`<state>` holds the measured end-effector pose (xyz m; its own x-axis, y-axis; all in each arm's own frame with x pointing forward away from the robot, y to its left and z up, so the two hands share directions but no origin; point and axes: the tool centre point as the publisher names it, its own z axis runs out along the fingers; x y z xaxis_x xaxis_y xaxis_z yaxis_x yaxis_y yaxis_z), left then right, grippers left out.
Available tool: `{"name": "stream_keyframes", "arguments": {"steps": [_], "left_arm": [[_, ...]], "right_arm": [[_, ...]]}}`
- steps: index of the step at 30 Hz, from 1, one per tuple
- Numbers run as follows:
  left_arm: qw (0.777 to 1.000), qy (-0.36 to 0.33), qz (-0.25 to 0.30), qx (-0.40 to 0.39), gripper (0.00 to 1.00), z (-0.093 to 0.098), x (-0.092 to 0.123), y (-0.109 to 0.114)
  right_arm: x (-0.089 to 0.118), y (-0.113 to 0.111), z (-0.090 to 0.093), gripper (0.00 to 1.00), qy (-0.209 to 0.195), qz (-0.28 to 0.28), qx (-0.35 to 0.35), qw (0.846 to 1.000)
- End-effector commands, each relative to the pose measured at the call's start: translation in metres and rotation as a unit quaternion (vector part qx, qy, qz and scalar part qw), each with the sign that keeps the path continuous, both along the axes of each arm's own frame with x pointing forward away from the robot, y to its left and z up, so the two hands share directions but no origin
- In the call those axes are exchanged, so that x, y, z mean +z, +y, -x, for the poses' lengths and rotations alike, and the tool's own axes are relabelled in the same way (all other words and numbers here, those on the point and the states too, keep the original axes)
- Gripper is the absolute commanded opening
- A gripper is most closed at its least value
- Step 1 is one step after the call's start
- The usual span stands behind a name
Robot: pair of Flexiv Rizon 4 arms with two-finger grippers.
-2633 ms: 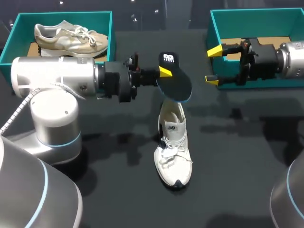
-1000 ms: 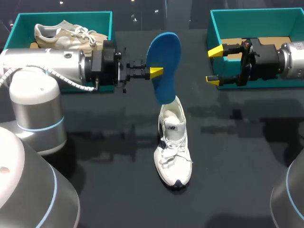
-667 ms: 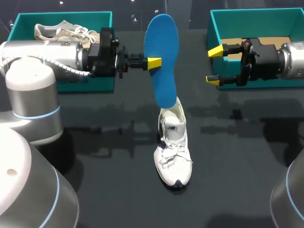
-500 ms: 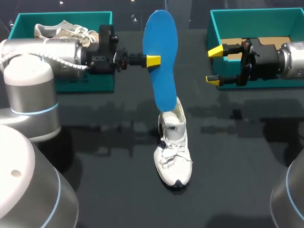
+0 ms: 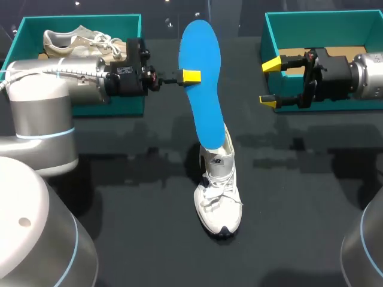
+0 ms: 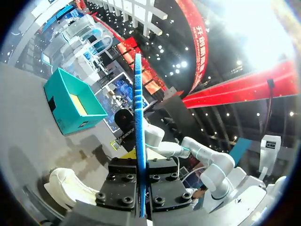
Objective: Take the shoe out of the shoebox, open the shoe tongue, remove and reinsert the insole, then place the shoe into the shoebox
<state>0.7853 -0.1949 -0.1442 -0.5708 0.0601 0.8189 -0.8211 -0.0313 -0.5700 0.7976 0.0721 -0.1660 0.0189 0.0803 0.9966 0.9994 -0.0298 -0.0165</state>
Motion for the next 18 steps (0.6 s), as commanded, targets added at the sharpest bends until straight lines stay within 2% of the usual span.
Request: {"name": "stream_keyframes", "arguments": {"steps": [1, 9, 18], "left_arm": [[0.996, 0.087, 0.010, 0.016, 0.00, -0.005, -0.012, -0.009], [0.989, 0.142, -0.009, 0.034, 0.00, -0.010, -0.030, -0.018], [0.975, 0.217, 0.003, 0.041, 0.00, -0.015, -0.043, -0.026]], "right_arm": [[0.000, 0.000, 0.001, 1.00, 0.000, 0.001, -0.001, 1.000], [0.000, 0.000, 0.001, 1.00, 0.000, 0.001, -0.001, 1.000], [0.000, 0.000, 0.001, 1.00, 0.000, 0.001, -0.001, 1.000]]}}
